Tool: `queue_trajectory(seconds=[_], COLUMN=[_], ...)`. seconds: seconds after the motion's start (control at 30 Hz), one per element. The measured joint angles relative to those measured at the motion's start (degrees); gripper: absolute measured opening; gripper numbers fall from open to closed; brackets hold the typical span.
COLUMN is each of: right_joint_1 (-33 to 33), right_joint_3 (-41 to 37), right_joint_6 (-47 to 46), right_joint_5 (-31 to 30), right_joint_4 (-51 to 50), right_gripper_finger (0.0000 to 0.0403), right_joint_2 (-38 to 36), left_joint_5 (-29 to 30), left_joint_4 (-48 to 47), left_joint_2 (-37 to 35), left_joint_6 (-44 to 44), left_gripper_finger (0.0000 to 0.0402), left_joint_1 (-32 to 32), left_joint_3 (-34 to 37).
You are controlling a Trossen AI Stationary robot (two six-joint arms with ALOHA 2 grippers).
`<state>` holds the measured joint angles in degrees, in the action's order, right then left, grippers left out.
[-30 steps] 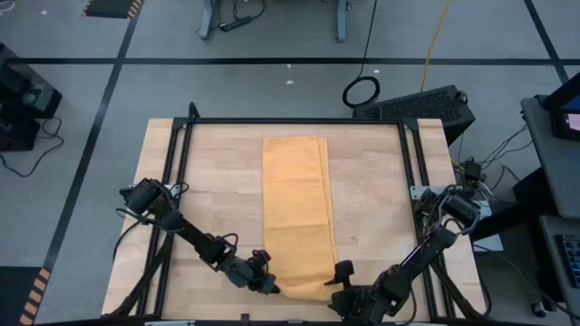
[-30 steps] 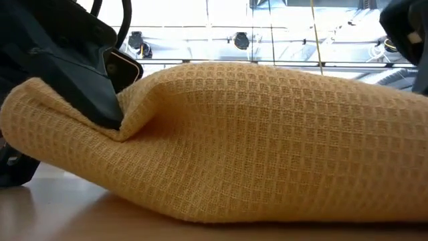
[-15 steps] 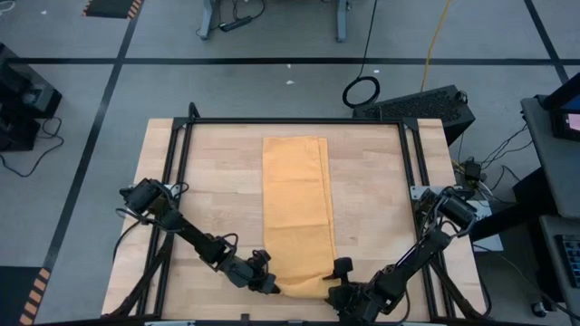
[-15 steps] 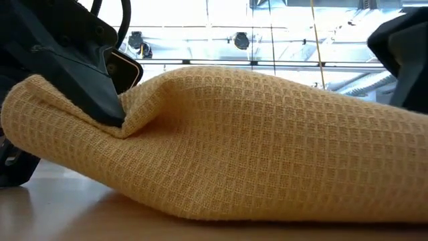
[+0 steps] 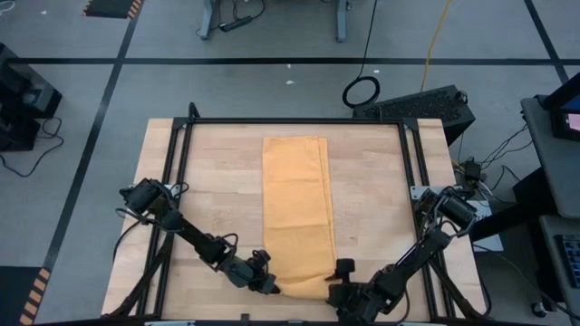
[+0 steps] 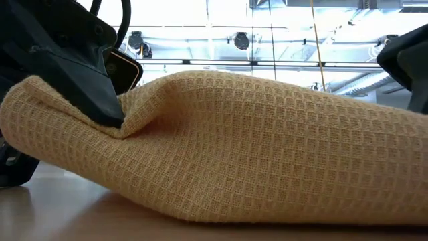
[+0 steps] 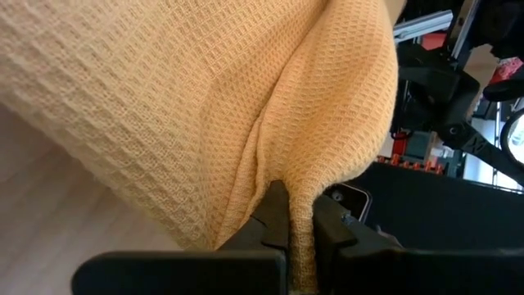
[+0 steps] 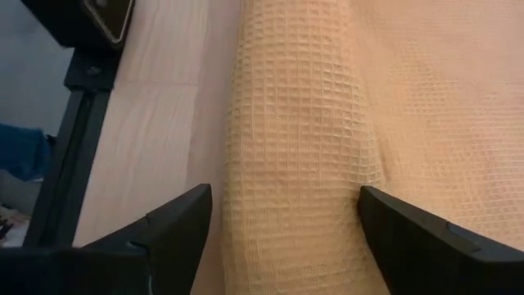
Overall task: Roll towel
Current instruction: Roll the yellow towel
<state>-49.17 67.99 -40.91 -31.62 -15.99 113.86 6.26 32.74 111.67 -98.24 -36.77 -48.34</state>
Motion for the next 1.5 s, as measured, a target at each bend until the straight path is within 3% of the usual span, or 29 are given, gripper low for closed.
queue_trajectory(seconds=[0.37, 0.63, 0.9, 1.33, 1.5], right_joint_1=[-0.06, 0.83, 2.63, 3.57, 5.41], right_joint_3=[0.02, 0.00, 0.00, -0.35, -1.83], right_joint_6=[-1.79, -1.95, -1.95, -4.00, -4.77], right_joint_5=[-0.03, 0.79, 6.19, 14.50, 18.84], right_joint_4=[0.19, -4.37, -2.28, 0.38, 3.12], right_gripper_finger=[0.0365, 0.0344, 0.0255, 0.0016, 0.0011], right_joint_2=[-0.83, -0.90, -0.81, -0.74, -0.74], left_joint_5=[0.24, 0.30, 1.46, 3.62, 0.36], left_joint_4=[-0.64, -0.71, -0.84, -0.33, -2.63], left_joint_2=[-0.01, -0.04, -0.04, -0.04, -0.23], left_joint_6=[1.11, 1.22, 1.53, 8.76, 9.64], left_gripper_finger=[0.0013, 0.0013, 0.0013, 0.0014, 0.0059], left_joint_1=[-0.13, -0.13, -0.13, -1.38, -2.01], left_joint_3=[-0.04, -0.04, -0.04, -0.05, -0.20])
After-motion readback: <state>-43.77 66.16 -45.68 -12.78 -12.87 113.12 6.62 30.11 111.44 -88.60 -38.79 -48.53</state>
